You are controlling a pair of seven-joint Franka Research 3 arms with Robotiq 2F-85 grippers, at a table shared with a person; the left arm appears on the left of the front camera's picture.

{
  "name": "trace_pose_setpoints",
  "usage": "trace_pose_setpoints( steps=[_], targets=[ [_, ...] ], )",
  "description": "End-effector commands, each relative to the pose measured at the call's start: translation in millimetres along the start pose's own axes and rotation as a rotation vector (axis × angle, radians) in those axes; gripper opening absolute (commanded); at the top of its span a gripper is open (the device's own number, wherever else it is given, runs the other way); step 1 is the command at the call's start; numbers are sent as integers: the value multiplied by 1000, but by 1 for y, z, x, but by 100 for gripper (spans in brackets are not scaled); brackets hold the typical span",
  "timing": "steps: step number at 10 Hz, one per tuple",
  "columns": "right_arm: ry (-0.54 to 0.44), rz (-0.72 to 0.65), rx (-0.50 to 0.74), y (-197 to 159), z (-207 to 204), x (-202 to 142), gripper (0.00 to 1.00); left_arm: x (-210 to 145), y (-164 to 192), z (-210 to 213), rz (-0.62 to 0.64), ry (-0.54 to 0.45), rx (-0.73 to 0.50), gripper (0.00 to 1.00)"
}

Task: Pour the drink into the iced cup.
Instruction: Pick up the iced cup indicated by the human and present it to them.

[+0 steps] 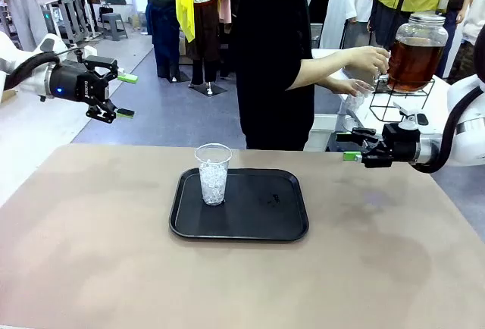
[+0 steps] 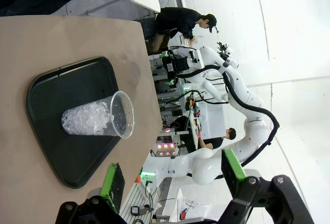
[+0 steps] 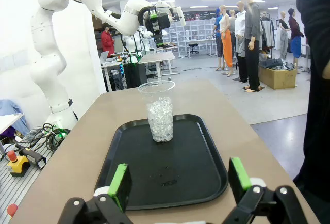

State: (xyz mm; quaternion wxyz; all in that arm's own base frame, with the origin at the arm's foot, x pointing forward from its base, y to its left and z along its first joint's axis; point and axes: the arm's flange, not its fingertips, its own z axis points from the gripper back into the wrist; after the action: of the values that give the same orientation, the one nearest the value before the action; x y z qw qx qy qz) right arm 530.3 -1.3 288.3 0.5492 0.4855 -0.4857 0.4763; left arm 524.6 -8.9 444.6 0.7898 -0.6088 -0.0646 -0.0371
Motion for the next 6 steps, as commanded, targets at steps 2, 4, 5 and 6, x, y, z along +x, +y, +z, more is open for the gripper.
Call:
trace_pose_setpoints(
  steps=[2,4,5,6],
  targets=[
    [-6,1,6,1,1,2,100,0,-1,0,-3,-3,2,100],
    [-6,1,6,1,1,2,100,0,-1,0,-3,-3,2,100],
    [-6,1,6,1,1,2,100,0,-1,0,-3,-3,2,100],
    [-6,1,6,1,1,2,100,0,-1,0,-3,-3,2,100]
  ],
)
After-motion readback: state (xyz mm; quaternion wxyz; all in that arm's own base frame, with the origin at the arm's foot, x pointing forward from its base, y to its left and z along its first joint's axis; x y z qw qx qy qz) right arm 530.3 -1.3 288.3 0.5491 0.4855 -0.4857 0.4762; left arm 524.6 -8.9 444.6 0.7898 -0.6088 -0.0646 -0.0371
